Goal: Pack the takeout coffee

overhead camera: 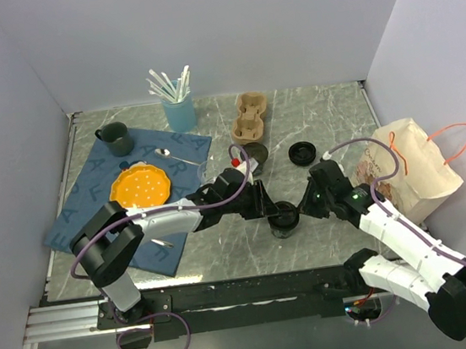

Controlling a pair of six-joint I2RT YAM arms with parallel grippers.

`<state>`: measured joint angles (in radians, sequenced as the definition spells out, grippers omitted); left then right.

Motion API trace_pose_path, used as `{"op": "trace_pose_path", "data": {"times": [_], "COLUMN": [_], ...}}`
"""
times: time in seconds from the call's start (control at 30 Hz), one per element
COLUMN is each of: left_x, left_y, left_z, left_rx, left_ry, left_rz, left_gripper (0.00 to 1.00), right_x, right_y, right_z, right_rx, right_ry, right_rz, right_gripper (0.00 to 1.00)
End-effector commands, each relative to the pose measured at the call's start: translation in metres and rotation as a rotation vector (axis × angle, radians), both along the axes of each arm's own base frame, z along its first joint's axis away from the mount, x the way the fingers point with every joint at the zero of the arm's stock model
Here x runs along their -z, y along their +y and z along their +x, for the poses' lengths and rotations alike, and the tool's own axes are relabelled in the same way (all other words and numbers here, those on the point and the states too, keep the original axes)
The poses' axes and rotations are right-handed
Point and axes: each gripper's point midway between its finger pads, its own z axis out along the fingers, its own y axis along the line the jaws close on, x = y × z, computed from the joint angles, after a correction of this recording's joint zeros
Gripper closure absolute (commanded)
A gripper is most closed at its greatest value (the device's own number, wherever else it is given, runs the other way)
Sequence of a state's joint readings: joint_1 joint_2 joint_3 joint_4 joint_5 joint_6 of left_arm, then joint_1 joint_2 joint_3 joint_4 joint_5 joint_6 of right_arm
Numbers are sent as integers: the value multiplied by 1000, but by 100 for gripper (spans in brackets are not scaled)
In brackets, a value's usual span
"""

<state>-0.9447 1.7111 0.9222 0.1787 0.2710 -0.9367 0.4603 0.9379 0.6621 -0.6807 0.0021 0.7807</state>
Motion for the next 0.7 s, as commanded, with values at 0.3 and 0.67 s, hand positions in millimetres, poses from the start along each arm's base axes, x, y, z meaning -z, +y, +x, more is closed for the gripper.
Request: {"op": "trace_pose_path", "data": {"times": [0.3,0.67], "left_x": [147,141], "left_y": [130,128], "left_z": [-61,-56], "left_rx": [-14,-30], "left_ry": [233,221], "left_rz": [654,649], "left_gripper": [58,58], "right_x": [26,-19], "right_y": [-11,-4], "right_z": [-33,-25], "right_rx": [-29,-74], "right_ry": [126,90], "right_rz": [-41,-25], "right_gripper": [83,73]}}
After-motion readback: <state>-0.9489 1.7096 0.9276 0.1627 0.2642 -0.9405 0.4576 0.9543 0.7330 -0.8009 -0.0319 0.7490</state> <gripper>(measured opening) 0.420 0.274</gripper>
